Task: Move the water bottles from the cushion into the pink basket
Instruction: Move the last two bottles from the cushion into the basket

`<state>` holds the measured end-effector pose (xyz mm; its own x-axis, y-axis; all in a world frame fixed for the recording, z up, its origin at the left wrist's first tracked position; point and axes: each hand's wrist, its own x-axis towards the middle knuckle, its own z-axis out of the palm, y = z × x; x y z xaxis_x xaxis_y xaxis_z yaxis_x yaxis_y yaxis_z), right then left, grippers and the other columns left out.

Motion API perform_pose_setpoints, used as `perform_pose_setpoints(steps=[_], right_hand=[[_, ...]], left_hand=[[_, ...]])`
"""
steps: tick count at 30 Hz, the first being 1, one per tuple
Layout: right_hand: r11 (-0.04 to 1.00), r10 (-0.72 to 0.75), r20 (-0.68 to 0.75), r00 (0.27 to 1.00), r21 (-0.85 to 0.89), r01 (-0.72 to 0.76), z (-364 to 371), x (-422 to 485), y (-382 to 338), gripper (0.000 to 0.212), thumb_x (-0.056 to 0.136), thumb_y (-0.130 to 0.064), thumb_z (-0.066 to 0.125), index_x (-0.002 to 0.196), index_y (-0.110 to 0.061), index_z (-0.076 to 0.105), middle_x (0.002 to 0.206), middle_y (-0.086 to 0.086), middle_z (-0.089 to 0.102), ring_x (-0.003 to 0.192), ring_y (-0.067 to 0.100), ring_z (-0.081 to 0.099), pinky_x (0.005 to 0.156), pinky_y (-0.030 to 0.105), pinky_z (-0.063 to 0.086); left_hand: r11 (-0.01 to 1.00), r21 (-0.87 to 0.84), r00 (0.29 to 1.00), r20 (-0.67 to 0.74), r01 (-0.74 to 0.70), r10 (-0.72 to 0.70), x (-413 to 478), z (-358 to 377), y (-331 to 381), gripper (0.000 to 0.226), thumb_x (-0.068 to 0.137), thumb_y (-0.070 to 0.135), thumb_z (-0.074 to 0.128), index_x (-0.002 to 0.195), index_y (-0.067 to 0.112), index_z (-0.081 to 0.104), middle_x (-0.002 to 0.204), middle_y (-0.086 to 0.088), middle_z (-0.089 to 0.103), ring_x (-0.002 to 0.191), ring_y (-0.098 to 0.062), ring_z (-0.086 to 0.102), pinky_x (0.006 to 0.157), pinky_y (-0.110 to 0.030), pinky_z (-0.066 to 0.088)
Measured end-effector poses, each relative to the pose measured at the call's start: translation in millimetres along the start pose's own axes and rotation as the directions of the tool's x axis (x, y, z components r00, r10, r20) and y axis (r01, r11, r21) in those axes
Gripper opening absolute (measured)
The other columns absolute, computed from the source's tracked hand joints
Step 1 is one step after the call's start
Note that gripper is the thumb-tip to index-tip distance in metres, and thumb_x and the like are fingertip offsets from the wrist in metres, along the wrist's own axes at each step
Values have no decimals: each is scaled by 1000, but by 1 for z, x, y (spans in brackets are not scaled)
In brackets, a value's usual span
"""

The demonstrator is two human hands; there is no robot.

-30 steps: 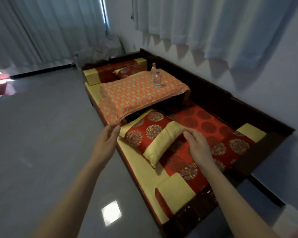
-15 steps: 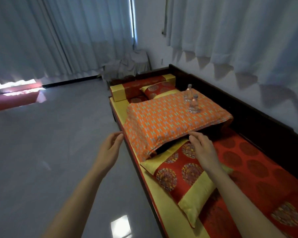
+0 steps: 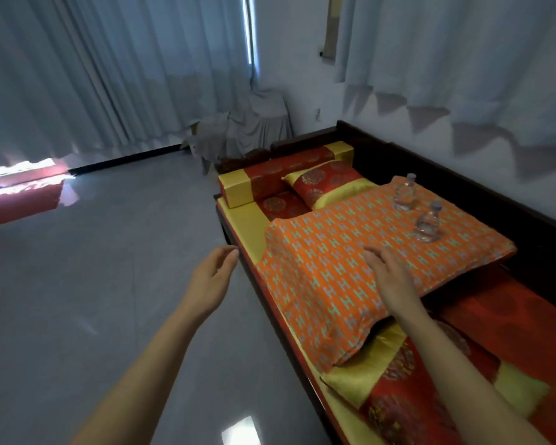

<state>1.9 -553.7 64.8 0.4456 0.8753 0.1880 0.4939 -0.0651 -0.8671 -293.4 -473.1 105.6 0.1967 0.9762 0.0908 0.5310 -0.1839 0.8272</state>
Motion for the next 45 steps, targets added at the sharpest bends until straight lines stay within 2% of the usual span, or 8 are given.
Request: perform_pose_setpoints(steps=[4,12,21,27,30,36,42,45], right_hand=[[998,62,-94,994,-21,-64,39,44,-6,49,78,-65,38,109,-34,58,115,-4,59,113,18,52,99,41,40],[985,161,-262,952,-12,-170,55,106,7,47,76,-61,44,107,-30,60,109,-4,61,110,17,55,99,38,40],[961,248,-392,886,-18,-277,32,197,76,48,77,-60,48,110,-29,61,114,0,63,112,21,56,102,45,41],[880,349,-441,827,-149,-451,17,247,120,41,80,-32,72,117,-20,60,118,8,59,113,29,53,98,46,42],[851,387,-464,797,-152,-502,10,257,136,48,76,-20,78,120,-16,60,118,11,59,113,30,53,98,45,42],[760,497,-500,710,-144,-633,-7,285,166,62,70,-26,82,125,-16,56,120,14,58,114,33,53,98,50,41],[629,510,-619,597,-205,-750,-32,333,192,88,66,-30,85,139,-13,40,133,16,47,123,37,43,98,42,34],[621,556,-619,554,-134,-772,-43,358,206,92,66,-42,82,141,-17,36,136,12,45,124,33,44,101,48,39]], left_hand=[[999,13,993,113,-43,42,88,-16,-17,34,98,35,43,122,16,58,116,4,61,106,-10,55,85,-23,38],[994,-91,957,277,-65,88,212,24,-29,26,97,37,43,111,24,60,109,4,64,104,-12,58,91,-33,45],[984,-133,914,372,-120,162,335,102,-15,24,97,36,46,110,23,61,95,12,62,93,-6,58,75,-21,41],[990,-74,871,469,-124,144,411,159,1,28,92,36,56,115,21,62,108,8,62,99,-8,56,85,-25,42],[992,-40,823,555,-122,123,436,191,-6,34,84,44,64,112,26,62,107,8,65,101,-11,60,90,-32,48],[991,-82,681,720,-108,134,491,278,12,50,72,37,77,115,18,59,111,-2,64,107,-19,60,93,-36,48],[965,-127,479,848,-231,226,542,386,53,84,61,39,83,133,13,47,129,0,53,118,-14,51,98,-27,40],[954,-164,468,842,-250,267,561,434,73,84,65,30,85,136,14,42,126,2,48,114,-10,46,94,-23,38]])
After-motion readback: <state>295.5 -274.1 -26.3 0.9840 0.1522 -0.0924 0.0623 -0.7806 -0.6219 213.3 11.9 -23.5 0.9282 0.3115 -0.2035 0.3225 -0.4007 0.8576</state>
